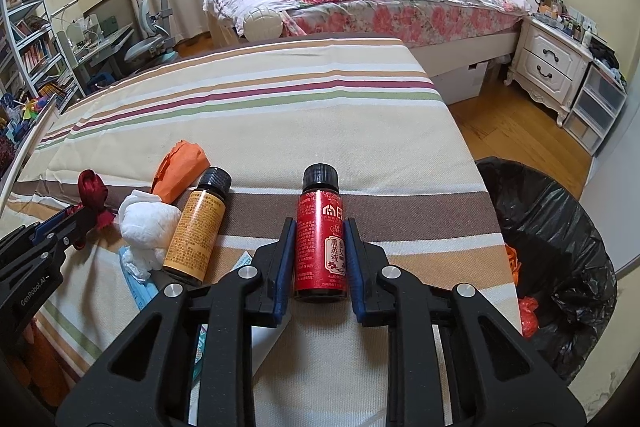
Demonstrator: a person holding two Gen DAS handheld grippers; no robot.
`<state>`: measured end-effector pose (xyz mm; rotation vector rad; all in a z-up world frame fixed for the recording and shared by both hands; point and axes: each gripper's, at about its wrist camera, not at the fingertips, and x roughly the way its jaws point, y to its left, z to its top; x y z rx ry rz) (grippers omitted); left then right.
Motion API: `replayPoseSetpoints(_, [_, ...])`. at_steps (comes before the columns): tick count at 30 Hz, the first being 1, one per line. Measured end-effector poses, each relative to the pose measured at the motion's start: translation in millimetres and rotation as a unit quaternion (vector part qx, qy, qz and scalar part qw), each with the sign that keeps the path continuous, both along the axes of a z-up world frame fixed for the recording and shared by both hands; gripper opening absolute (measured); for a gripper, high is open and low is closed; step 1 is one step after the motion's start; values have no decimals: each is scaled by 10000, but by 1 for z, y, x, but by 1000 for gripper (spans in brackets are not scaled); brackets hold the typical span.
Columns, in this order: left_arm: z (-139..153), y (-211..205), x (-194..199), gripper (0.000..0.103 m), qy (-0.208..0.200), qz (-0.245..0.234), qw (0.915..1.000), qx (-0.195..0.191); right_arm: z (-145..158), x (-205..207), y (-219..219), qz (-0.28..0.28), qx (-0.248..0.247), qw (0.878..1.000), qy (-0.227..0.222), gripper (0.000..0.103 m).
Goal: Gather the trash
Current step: 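Grasp the dark red cloth with the left tool while the right tool lifts the red bottle, then carry the dark red cloth with the left tool while the right tool brings the red bottle over the bin, then lower the red bottle into the bin and open the right tool while the left tool carries the cloth over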
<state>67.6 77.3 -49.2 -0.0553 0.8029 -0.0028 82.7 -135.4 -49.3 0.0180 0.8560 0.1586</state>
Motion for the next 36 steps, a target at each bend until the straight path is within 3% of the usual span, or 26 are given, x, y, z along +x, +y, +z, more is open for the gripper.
replayPoseSetpoints(13, [20,-15,-12,27,-326,29,9992,-212,17,-15,-25,-304,24,9991,-294,23])
replayPoseSetpoints(24, [41,-84,-2,27,-585,-777,9947,-343,22,-13,-90,-1121,-122,9924,-482,23])
replayPoseSetpoints(36, [40,-168,18,27,-640,-1537,9856,-295,9,-11,-137,-1719,-207,9838,-473,23])
